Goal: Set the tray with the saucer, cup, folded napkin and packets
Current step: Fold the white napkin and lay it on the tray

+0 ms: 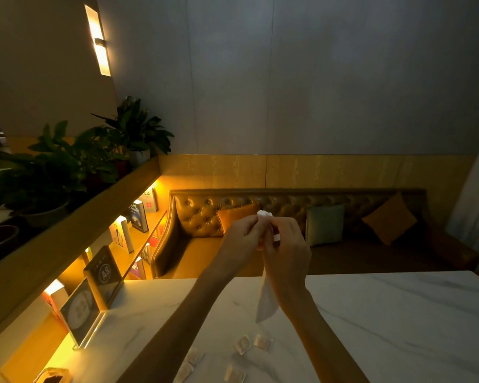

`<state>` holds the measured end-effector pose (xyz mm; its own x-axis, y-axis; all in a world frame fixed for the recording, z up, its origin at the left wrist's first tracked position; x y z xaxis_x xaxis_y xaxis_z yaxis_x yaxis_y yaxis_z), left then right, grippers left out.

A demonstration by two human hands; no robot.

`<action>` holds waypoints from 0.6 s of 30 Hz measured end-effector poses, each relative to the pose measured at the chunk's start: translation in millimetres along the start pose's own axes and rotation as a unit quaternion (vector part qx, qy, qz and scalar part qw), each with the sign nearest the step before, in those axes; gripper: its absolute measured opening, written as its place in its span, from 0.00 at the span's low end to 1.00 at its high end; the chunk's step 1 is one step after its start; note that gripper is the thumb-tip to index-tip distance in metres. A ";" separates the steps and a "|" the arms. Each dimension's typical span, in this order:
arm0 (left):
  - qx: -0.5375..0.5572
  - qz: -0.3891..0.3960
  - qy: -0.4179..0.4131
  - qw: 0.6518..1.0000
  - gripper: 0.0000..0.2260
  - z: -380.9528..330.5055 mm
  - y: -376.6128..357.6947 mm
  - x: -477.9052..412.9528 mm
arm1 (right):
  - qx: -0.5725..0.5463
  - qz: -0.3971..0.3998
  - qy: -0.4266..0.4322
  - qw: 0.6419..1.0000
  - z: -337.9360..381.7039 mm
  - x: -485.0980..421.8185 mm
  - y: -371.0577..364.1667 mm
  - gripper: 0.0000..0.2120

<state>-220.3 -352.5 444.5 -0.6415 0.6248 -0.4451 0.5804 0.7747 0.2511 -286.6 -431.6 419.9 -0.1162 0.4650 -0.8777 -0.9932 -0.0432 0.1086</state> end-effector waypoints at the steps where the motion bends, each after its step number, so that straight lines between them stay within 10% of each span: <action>1: 0.001 0.006 -0.004 1.000 0.15 -0.1 2.8 -1.9 | -0.006 0.008 0.019 1.000 -1.1 0.0 -0.9 0.10; 12: -0.008 0.052 -0.054 0.997 0.11 -12.2 64.6 -10.9 | -0.201 0.300 -0.018 0.932 -42.0 -37.0 7.7 0.21; 18: -0.019 0.033 -0.065 0.997 0.08 -20.1 95.6 -16.8 | -0.245 0.441 -0.068 0.861 -50.7 -48.2 -7.1 0.11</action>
<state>-164.1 -287.0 493.3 -0.5299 0.6590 -0.5337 0.5980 0.7366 0.3158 -274.6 -498.5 437.8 -0.8579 0.1590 -0.4887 -0.4100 -0.7850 0.4644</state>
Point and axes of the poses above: each hand's wrist, its own x-axis away from the middle knuckle, its own y-axis out of the back of the hand, z = x × y, the point moved 1 cm from there along -x, towards the middle knuckle, and after that the axes turned 4 degrees about -z, right-handed, at the moved point
